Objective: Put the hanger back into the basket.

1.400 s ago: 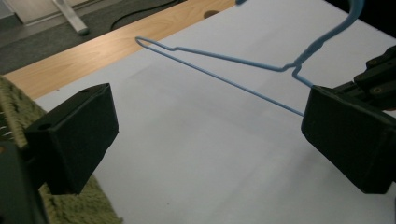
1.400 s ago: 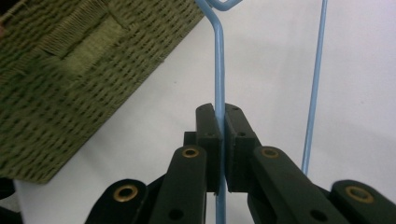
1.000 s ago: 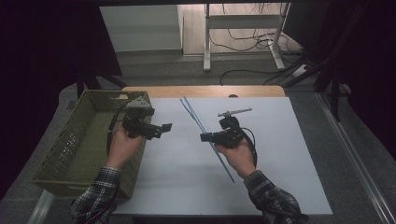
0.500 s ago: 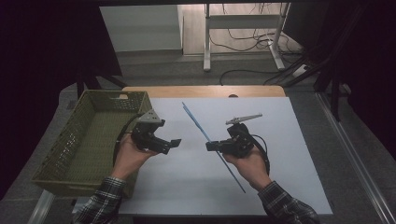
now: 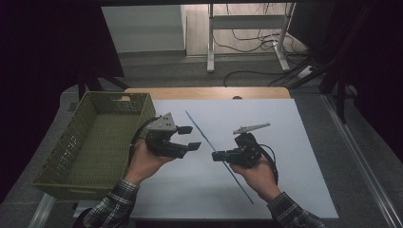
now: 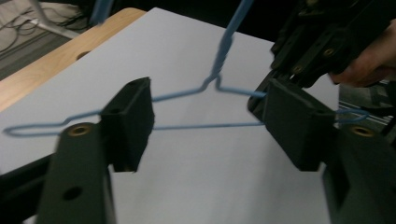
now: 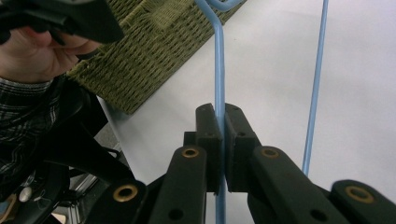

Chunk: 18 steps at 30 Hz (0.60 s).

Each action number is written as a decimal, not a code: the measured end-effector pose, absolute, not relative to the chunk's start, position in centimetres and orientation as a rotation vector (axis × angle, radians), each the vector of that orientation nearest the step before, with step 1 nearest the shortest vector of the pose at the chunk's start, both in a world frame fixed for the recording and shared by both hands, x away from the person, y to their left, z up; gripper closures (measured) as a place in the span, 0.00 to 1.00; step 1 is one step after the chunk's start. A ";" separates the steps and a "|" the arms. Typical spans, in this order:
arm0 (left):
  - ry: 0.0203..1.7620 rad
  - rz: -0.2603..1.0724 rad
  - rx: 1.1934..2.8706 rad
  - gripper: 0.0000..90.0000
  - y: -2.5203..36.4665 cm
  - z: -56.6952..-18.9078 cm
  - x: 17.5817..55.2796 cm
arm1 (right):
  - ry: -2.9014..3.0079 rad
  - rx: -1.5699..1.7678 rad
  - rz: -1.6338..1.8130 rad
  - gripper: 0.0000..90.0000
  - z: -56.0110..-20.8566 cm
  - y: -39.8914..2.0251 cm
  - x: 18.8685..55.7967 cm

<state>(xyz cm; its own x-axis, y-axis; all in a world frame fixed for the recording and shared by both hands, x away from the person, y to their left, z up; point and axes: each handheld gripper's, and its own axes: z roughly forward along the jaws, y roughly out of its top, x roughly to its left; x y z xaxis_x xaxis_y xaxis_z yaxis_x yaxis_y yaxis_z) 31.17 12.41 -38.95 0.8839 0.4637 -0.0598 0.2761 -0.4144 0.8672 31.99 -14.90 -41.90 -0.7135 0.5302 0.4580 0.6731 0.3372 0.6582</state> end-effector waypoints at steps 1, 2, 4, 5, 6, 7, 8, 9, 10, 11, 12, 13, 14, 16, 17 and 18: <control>0.534 0.249 2.033 0.48 12.1 -38.8 31.2 | -2.436 -1.100 -1.320 0.96 -42.0 -14.9 32.0; 0.538 0.246 2.034 0.52 12.0 -38.8 31.2 | -2.433 -1.098 -1.316 0.96 -42.0 -14.8 32.0; 0.542 0.242 2.030 0.60 11.6 -38.7 31.3 | -2.435 -1.094 -1.314 0.96 -42.1 -14.7 32.0; 0.538 0.242 2.031 0.62 11.5 -38.7 31.3 | -2.432 -1.092 -1.313 0.96 -42.1 -14.6 32.0; 0.539 0.252 2.034 0.65 11.4 -38.7 31.3 | -2.433 -1.087 -1.309 0.96 -42.2 -14.5 32.0; 0.543 0.263 2.041 0.67 11.2 -38.7 31.4 | -2.435 -1.084 -1.306 0.96 -42.3 -14.5 32.0; 0.540 0.261 2.043 0.72 11.1 -38.8 31.4 | -2.433 -1.082 -1.302 0.96 -42.4 -14.4 32.0; 0.545 0.261 2.050 0.75 11.0 -38.8 31.4 | -2.431 -1.078 -1.299 0.96 -42.4 -14.3 32.0; 0.550 0.264 2.053 0.80 10.9 -38.9 31.4 | -2.433 -1.072 -1.297 0.96 -42.5 -14.2 32.0; 0.547 0.262 2.057 0.85 10.8 -39.0 31.4 | -2.431 -1.070 -1.295 0.96 -42.6 -14.2 32.0; 0.552 0.274 2.060 0.91 10.7 -39.1 31.4 | -2.427 -1.066 -1.293 0.96 -42.6 -14.1 32.0; 0.556 0.299 2.076 0.93 10.6 -39.1 31.3 | -2.429 -1.063 -1.290 0.96 -42.7 -14.1 32.0; 0.555 0.304 2.079 0.94 10.5 -39.2 31.3 | -2.422 -1.070 -1.282 0.96 -42.7 -14.1 32.1; 0.566 0.313 2.078 0.95 10.4 -39.2 31.2 | -2.421 -1.066 -1.276 0.96 -42.9 -14.1 32.2; 0.569 0.317 2.079 0.95 10.4 -39.2 31.2 | -2.414 -1.066 -1.277 0.96 -43.0 -14.2 32.3; 0.571 0.321 2.079 0.95 10.3 -39.2 31.2 | -2.416 -1.062 -1.271 0.95 -43.0 -14.2 32.4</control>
<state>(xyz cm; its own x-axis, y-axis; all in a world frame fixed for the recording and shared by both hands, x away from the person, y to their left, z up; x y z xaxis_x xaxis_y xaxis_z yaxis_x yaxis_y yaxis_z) 31.18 10.31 -39.20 0.8580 0.5135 0.0060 0.2718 -0.4639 0.8432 32.38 -14.16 -42.95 -0.7175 0.4999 0.4850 0.6828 0.3676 0.6314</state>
